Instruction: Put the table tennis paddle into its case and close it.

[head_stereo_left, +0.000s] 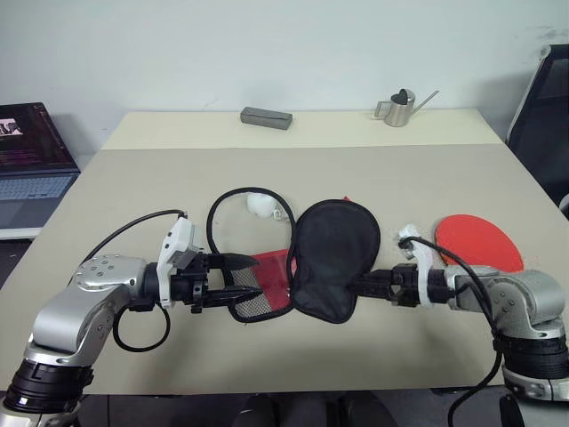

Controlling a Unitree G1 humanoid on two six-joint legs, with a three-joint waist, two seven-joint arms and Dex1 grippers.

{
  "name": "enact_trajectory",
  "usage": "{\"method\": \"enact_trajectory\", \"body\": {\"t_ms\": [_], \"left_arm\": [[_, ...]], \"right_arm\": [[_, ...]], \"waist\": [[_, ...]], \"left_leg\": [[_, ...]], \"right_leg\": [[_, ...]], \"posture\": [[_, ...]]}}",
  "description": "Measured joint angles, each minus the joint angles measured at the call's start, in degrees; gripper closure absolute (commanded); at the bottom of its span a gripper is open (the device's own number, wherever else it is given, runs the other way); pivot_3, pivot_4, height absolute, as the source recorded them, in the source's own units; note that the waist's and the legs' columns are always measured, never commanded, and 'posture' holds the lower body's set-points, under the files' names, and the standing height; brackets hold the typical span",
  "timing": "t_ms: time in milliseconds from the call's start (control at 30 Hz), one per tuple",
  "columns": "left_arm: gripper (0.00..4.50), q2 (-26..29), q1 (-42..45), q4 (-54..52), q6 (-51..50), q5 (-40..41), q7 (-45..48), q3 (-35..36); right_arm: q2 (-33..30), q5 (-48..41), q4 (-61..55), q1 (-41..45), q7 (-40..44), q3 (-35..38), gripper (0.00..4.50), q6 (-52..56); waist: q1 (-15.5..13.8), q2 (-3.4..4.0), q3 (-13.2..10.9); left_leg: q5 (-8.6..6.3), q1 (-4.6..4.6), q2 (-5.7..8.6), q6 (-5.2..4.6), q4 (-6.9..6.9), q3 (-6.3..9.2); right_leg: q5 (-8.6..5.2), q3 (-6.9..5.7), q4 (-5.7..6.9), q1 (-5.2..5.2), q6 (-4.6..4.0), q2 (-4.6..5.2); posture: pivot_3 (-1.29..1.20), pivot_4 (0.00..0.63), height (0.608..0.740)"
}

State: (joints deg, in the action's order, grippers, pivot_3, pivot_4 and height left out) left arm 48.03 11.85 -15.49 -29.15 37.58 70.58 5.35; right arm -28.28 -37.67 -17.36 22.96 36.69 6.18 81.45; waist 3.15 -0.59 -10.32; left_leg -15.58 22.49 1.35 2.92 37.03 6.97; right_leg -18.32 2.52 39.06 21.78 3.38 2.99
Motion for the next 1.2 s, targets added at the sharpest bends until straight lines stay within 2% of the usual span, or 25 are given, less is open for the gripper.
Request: {"method": "enact_trajectory", "body": {"t_ms": [400,633,733,867,1100,1200], "left_arm": [[1.51,0.1,-0.1,0.0,0.0,0.0,0.0,0.1],[1.51,0.0,0.1,0.1,0.0,-0.1,0.0,0.1],[1.51,0.0,0.2,0.1,0.0,-0.1,-0.1,0.1],[1.51,0.0,0.1,0.1,0.0,-0.1,-0.2,0.1],[1.51,0.0,-0.1,0.0,0.6,-0.1,-0.2,0.2],[1.51,0.0,-0.1,0.1,0.8,-0.3,-0.2,0.2]], "right_arm": [[-0.6,-1.6,0.0,-0.2,-0.8,-0.6,0.03,-1.1],[4.3,-1.8,2.0,1.2,-3.2,-1.8,0.03,-2.0],[4.7,-1.5,2.6,1.9,-4.1,-2.9,0.67,-3.2],[4.3,-1.3,4.0,2.5,-4.4,-3.1,2.01,-4.1],[-0.8,-0.8,7.9,5.0,-2.9,-3.8,4.48,-5.3],[-2.8,0.0,9.9,6.8,-1.7,-4.9,4.48,-6.5]], "waist": [[0.0,0.0,0.0],[0.1,0.0,0.0],[0.1,0.0,0.0],[0.1,0.0,0.0],[0.1,0.0,0.0],[0.1,0.0,0.0]], "left_leg": [[0.0,-0.03,-0.01,0.0,0.0,0.02],[0.0,-0.03,-0.01,0.0,0.01,0.02],[0.0,-0.04,-0.01,0.0,0.01,0.02],[0.0,-0.04,-0.01,0.0,0.01,0.02],[0.0,-0.05,-0.01,0.0,0.01,0.0],[0.0,-0.04,-0.01,0.0,0.01,-0.01]], "right_leg": [[0.0,-0.02,0.02,-0.02,0.0,-0.01],[0.0,-0.01,0.03,-0.02,0.0,-0.02],[0.0,-0.01,0.03,-0.02,0.0,-0.02],[0.0,-0.01,0.03,-0.02,0.0,-0.02],[0.0,-0.01,0.03,-0.02,0.0,-0.02],[0.0,-0.01,0.02,-0.02,0.0,-0.02]], "posture": [[0.0,0.15,0.74],[0.0,0.15,0.74],[0.0,0.15,0.74],[0.0,0.15,0.74],[0.0,0.15,0.74],[0.0,0.15,0.74]]}}
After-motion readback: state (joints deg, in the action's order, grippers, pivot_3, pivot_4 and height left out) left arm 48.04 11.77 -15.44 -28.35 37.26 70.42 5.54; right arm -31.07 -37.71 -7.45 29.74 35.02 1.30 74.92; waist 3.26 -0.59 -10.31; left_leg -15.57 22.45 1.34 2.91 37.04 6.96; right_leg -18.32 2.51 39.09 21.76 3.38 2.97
